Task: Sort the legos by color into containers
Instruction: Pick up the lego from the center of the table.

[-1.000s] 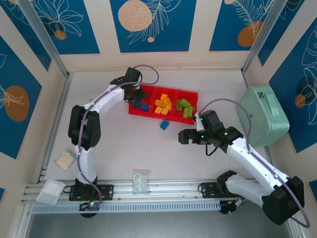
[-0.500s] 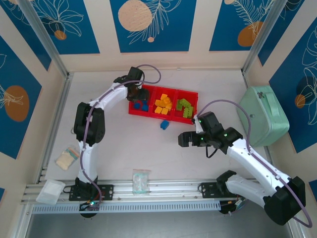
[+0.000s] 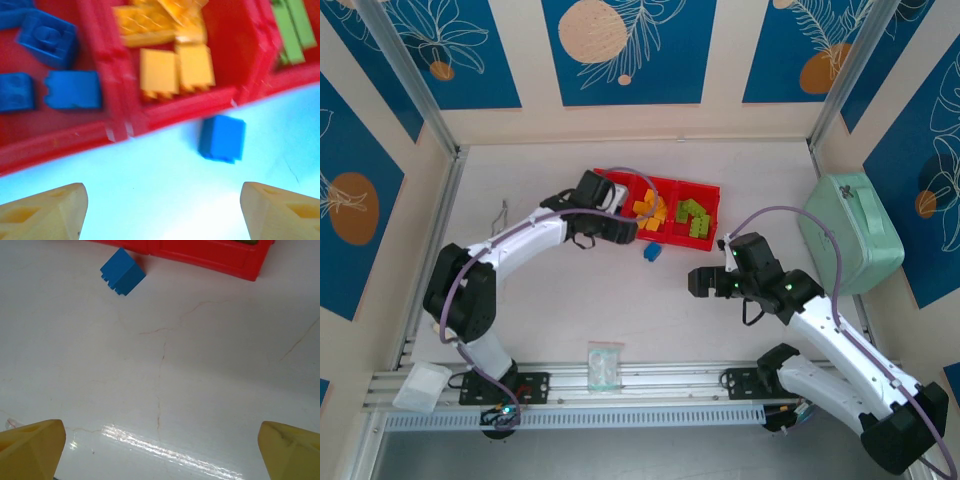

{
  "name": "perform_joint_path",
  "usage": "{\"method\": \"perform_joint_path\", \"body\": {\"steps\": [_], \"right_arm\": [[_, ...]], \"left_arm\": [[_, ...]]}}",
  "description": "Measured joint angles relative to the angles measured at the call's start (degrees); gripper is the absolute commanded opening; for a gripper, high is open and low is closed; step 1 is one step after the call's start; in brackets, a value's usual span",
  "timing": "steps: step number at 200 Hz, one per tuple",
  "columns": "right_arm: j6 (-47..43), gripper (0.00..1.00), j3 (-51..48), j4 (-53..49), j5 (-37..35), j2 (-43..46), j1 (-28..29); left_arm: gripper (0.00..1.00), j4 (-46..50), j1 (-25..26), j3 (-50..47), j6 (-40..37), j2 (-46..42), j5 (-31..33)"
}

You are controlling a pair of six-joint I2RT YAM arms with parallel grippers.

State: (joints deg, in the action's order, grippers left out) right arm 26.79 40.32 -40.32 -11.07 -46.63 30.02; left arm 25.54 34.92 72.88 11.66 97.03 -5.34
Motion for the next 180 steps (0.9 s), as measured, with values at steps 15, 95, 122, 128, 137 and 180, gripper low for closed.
{"method": "perform_joint_path", "body": {"steps": [15, 95, 122, 128, 137, 180], "right_arm": [[0.7, 0.99, -0.7, 0.0, -0.8, 2.3, -1.1], [2.7, 0.99, -3.4, 0.2, -0.5, 10.6, -4.2], [3.2, 0.99, -3.6, 0.1, -0.5, 10.8, -4.2], [3.3, 0.99, -3.6, 0.1, -0.5, 10.8, -4.2], [3.3, 0.99, -3.6, 0.1, -0.5, 10.8, -4.2], [3.3, 0.99, -3.6, 0.2, -0.5, 10.8, -4.5]], "left_arm": [[0.84, -1.2, 3.1, -2.1, -1.2, -0.3, -0.3], [0.86, -2.5, 7.7, 3.4, -2.1, 12.2, 0.2], [0.87, -2.9, 8.2, 5.6, -0.5, 14.9, 1.4], [0.87, -3.0, 8.3, 5.8, -0.1, 15.2, 1.6], [0.86, -3.2, 8.5, 6.1, 0.4, 15.7, 2.0], [0.80, -4.4, 9.4, 7.3, 2.0, 19.0, 3.0]]}}
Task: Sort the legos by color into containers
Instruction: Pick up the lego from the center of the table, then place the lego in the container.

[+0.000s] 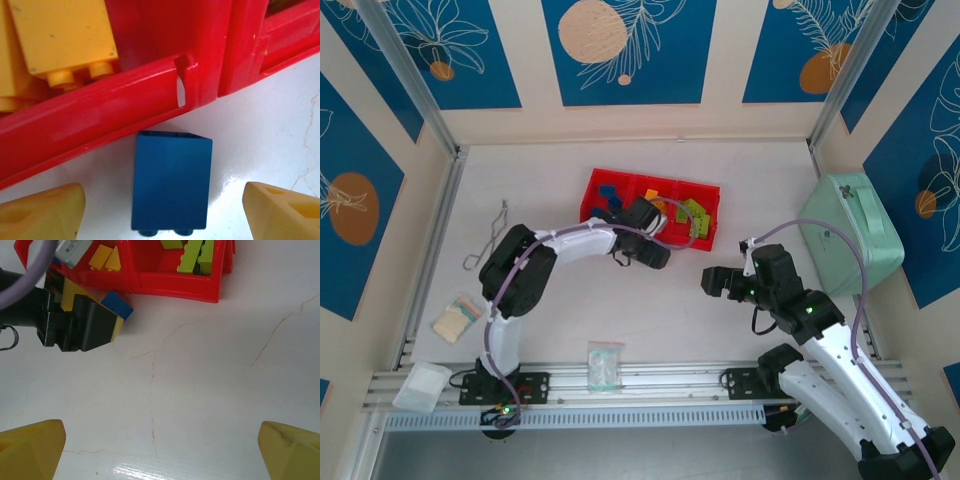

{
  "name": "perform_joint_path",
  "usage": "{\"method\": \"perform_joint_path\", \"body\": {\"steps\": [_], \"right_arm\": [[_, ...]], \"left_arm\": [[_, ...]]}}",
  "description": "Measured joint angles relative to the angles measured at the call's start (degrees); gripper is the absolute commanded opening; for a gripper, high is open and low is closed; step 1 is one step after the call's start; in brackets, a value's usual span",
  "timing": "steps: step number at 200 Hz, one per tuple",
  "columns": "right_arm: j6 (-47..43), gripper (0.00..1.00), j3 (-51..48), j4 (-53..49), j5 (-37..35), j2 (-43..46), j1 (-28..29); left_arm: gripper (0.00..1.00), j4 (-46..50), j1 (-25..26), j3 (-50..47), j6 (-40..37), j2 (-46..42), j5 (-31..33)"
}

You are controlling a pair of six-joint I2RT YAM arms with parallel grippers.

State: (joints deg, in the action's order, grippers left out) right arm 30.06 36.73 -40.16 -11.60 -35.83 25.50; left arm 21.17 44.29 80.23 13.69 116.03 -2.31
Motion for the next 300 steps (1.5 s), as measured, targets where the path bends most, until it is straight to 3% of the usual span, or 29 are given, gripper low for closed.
{"method": "perform_joint_path", "body": {"steps": [33, 159, 204, 230, 257, 300], "right_arm": [[0.0, 0.99, 0.0, 0.0, 0.0, 0.0, -0.1], [0.0, 0.99, 0.0, -0.6, 0.4, 0.0, -0.3], [0.0, 0.99, 0.2, -1.5, 0.3, 0.0, -1.6], [0.0, 0.99, 1.4, -2.8, -0.5, 0.1, -2.7], [0.0, 0.99, 1.9, -3.0, -1.0, 1.4, -4.7], [1.9, 0.99, 2.1, -3.4, -1.6, 3.6, -7.5]], "left_arm": [[0.74, 0.0, 1.1, 2.0, 1.0, 2.4, 1.2], [0.32, -0.2, 1.2, 4.9, 4.1, 4.8, 3.9], [0.32, 0.4, 1.0, 0.7, 4.3, -1.3, 3.7], [0.32, 2.3, -1.3, 0.5, 4.3, -9.2, 1.6], [0.32, 4.4, -8.4, 2.6, 4.2, -16.1, 1.1], [0.34, 12.5, -17.2, 17.7, 1.7, -10.6, 5.0]]}}
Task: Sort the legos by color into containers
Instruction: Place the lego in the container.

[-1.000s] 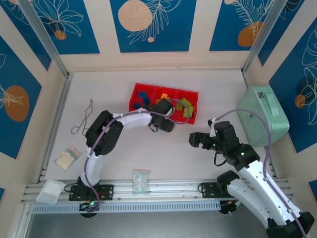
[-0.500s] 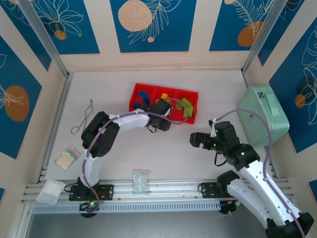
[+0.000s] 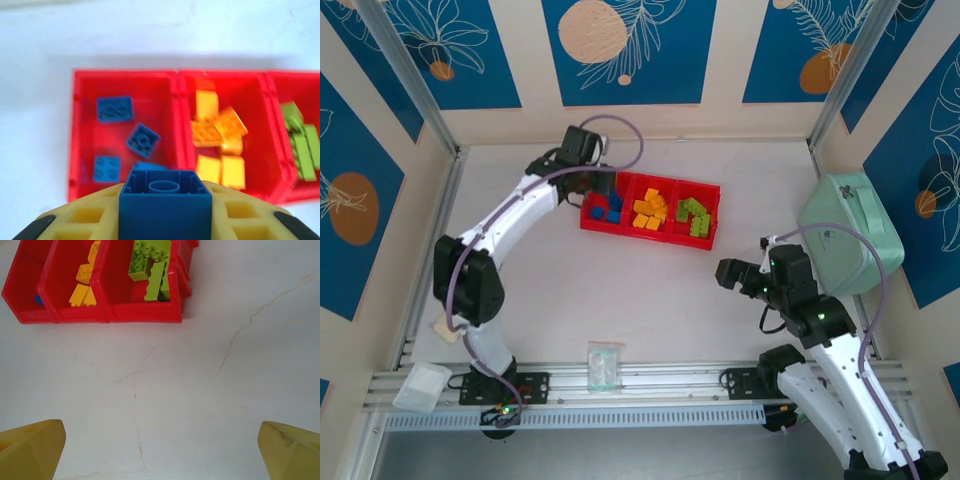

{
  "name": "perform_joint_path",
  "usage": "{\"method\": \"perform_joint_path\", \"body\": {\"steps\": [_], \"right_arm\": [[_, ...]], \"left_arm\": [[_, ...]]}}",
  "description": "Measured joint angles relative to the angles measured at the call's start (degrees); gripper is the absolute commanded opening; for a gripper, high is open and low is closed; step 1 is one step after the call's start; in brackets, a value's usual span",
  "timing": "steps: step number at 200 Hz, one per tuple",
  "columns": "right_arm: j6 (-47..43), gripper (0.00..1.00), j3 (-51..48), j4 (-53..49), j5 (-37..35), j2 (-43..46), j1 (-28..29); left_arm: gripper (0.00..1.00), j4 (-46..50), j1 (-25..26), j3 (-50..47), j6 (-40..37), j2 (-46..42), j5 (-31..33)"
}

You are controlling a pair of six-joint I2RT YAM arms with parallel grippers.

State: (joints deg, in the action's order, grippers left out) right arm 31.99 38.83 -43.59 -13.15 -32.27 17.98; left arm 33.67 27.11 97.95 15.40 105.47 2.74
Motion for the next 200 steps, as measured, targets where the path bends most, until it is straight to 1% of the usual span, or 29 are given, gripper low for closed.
{"method": "perform_joint_path", "body": {"steps": [13, 26, 40, 57, 68, 85, 99, 113, 132, 150, 152, 155, 157, 171, 190, 200], "right_arm": [[0.7, 0.99, 0.0, -0.5, 0.0, 1.1, -0.5], [1.1, 0.99, 0.0, -0.9, 0.0, 2.3, -1.0], [1.4, 0.99, 0.1, -1.3, 0.0, 3.4, -1.6], [1.5, 0.99, 0.5, -2.2, 0.0, 3.7, -2.2], [1.5, 0.99, 0.8, -2.6, 0.0, 3.7, -2.5], [1.5, 0.99, 1.1, -2.8, 0.1, 3.7, -3.0], [1.4, 0.99, 1.2, -2.8, 0.3, 3.7, -3.2], [1.2, 0.99, 1.2, -2.5, 1.1, 3.6, -3.4], [1.0, 0.99, -0.1, -0.1, 2.0, 3.5, -3.6], [0.3, 0.99, -2.3, 2.8, 2.0, 2.4, -4.0], [0.1, 0.99, -2.6, 3.1, 2.0, 2.2, -4.0], [-0.1, 0.99, -3.0, 3.7, 1.8, 1.9, -4.1], [-0.3, 0.99, -3.3, 4.0, 1.7, 1.6, -4.2], [-1.8, 0.99, -5.6, 7.5, 0.2, 0.2, -4.3], [-5.8, 0.99, -9.9, 14.3, -2.3, -1.1, -4.5], [-8.9, 0.99, -12.5, 19.1, -3.5, -1.7, -4.7]], "left_arm": [[0.34, 2.0, -0.7, 5.9, -0.9, 4.5, 0.6], [0.34, 3.4, -1.4, 9.7, -1.0, 8.6, 0.7], [0.34, 4.6, -1.9, 11.7, -1.1, 12.4, 0.7], [0.35, 5.2, -2.2, 11.8, -0.9, 15.8, 0.5], [0.41, 5.3, -2.5, 11.8, -0.7, 17.5, 0.3], [0.52, 5.2, -2.9, 11.2, 0.0, 18.5, 0.3], [0.67, 4.8, -3.2, 10.3, 0.6, 18.3, 0.3], [0.72, 3.3, -3.3, 8.1, 0.9, 17.2, 0.3], [0.78, 1.4, -3.5, 1.9, 1.2, 13.0, 0.3], [0.83, -1.9, -3.7, -7.6, 1.0, 4.7, 0.3], [0.84, -2.4, -3.7, -8.9, 1.1, 3.4, 0.3], [0.92, -2.9, -3.8, -10.6, 0.8, 1.6, 0.3], [0.95, -3.4, -3.8, -11.5, 0.9, 0.7, 0.3], [1.00, -8.4, -4.0, -20.6, 0.6, -9.1, 0.6], [0.99, -16.3, -4.2, -33.5, -0.3, -23.3, 3.1], [0.99, -19.8, -4.2, -39.2, -0.9, -28.7, 5.1]]}}
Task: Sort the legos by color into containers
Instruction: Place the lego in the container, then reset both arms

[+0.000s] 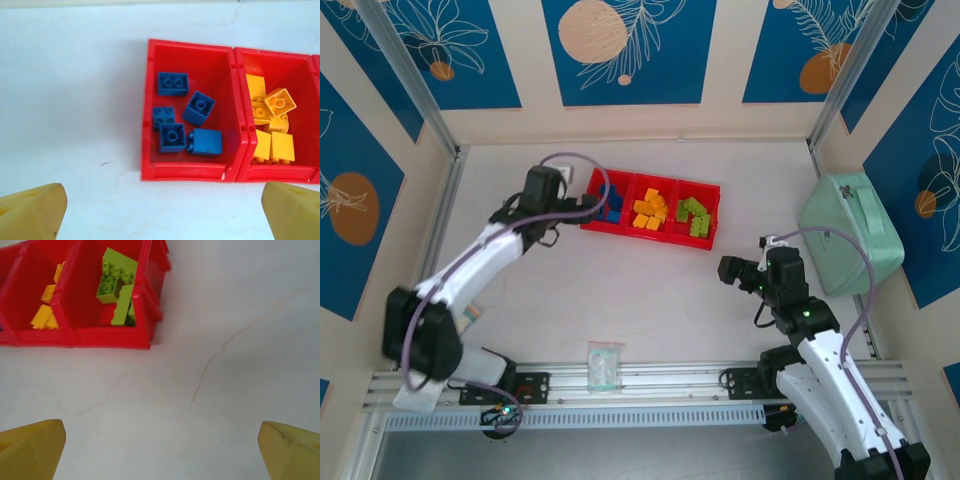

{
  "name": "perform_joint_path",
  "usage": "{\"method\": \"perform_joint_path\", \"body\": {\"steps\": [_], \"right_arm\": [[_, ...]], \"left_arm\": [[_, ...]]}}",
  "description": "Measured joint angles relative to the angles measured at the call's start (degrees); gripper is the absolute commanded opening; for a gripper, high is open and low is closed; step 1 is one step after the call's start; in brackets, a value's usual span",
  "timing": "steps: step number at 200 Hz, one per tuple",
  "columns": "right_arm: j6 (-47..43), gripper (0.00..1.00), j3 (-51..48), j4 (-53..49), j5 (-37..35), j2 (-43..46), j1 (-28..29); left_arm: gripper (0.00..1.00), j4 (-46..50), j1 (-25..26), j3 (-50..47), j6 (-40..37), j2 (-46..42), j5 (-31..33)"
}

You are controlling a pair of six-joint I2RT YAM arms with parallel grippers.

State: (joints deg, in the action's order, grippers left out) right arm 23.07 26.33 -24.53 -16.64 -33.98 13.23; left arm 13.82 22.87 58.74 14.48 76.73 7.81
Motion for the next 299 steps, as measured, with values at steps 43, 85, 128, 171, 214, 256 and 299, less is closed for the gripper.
{"method": "perform_joint_path", "body": {"steps": [43, 85, 128, 171, 214, 256, 299], "right_arm": [[-10.7, 0.99, -11.0, 27.4, -2.9, -10.9, -6.0], [-13.7, 0.99, -11.5, 46.0, -0.6, -28.2, -9.1], [-18.8, 0.99, -5.8, 65.0, 8.7, -48.7, -9.8], [-17.7, 0.99, -4.6, 68.8, 13.5, -53.9, -14.8], [-17.6, 0.99, -3.8, 70.3, 13.5, -53.8, -13.5], [-17.5, 0.99, -3.8, 70.2, 12.5, -53.8, -13.0], [-17.5, 0.99, -3.8, 70.1, 12.5, -53.8, -13.1]], "left_arm": [[0.99, -9.9, -2.9, -19.7, -2.3, -8.8, 15.5], [0.99, -22.0, -5.9, -33.7, -8.6, -12.7, 18.7], [0.99, -40.2, -14.4, -38.6, -11.6, -6.4, 12.8], [0.99, -55.0, -16.4, -42.1, -14.6, 0.3, 4.0], [0.99, -68.3, -17.1, -42.3, -17.2, 12.9, -1.7], [0.99, -68.4, -17.5, -38.4, -17.4, 13.0, -1.4], [0.99, -68.4, -17.5, -38.4, -17.4, 13.0, -0.9]]}}
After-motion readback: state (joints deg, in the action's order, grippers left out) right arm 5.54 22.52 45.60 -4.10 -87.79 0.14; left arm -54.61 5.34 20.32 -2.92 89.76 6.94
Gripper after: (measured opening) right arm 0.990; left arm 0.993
